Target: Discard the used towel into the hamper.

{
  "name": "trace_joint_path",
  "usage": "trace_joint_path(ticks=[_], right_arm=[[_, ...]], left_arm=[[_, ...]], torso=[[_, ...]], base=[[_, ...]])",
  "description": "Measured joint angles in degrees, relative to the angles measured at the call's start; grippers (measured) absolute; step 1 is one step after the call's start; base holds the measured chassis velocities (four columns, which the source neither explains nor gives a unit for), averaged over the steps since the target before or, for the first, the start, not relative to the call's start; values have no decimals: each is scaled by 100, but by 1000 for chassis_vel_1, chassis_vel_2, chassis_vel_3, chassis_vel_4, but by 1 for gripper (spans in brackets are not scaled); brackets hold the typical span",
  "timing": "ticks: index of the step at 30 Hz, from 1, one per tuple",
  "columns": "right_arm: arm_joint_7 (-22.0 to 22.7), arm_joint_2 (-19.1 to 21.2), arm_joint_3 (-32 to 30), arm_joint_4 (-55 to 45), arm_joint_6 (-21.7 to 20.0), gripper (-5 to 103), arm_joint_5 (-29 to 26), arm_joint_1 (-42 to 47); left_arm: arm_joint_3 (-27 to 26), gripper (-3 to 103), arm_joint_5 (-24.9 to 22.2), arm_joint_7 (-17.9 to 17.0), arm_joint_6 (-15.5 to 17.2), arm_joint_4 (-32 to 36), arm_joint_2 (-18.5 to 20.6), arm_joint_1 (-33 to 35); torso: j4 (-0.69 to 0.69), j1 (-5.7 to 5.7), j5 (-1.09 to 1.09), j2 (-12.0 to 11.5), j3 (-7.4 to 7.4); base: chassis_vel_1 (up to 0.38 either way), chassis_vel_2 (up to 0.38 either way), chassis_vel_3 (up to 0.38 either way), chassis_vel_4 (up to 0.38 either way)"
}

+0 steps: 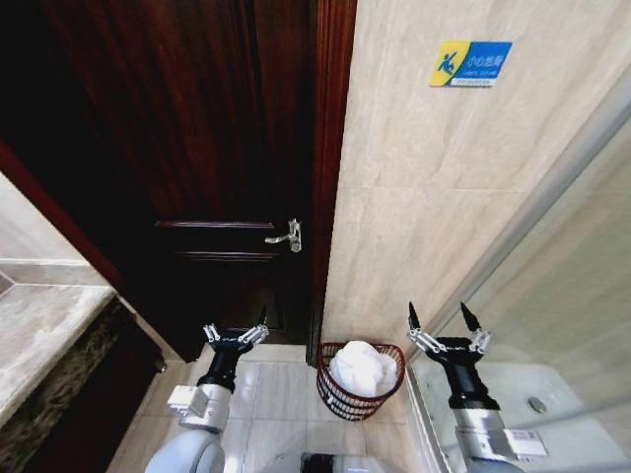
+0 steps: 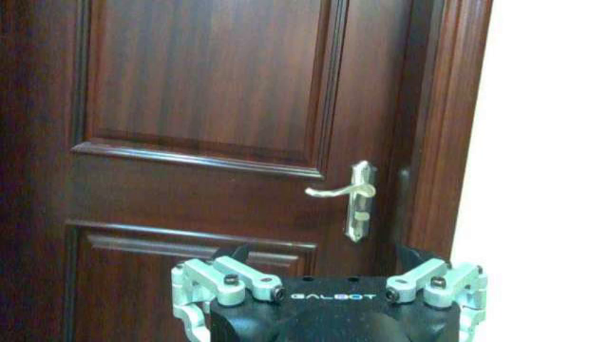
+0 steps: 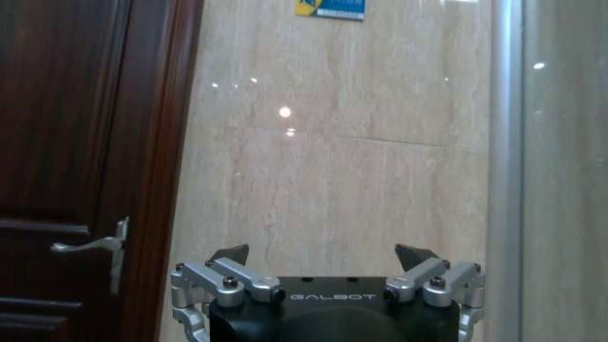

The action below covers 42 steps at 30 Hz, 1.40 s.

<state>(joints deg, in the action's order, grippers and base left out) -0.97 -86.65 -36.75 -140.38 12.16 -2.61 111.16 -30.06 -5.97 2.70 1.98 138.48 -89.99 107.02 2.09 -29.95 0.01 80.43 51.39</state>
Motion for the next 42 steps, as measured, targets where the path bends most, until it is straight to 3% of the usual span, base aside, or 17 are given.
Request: trace_joint_path(ticks=[42], right_arm=[[0, 0, 1, 0, 0, 100, 0, 0]], left_arm=[[0, 100, 0, 0, 0, 0, -1, 0]], torso=[[1, 2, 0, 1, -1]], base=[[189, -185, -188, 187]])
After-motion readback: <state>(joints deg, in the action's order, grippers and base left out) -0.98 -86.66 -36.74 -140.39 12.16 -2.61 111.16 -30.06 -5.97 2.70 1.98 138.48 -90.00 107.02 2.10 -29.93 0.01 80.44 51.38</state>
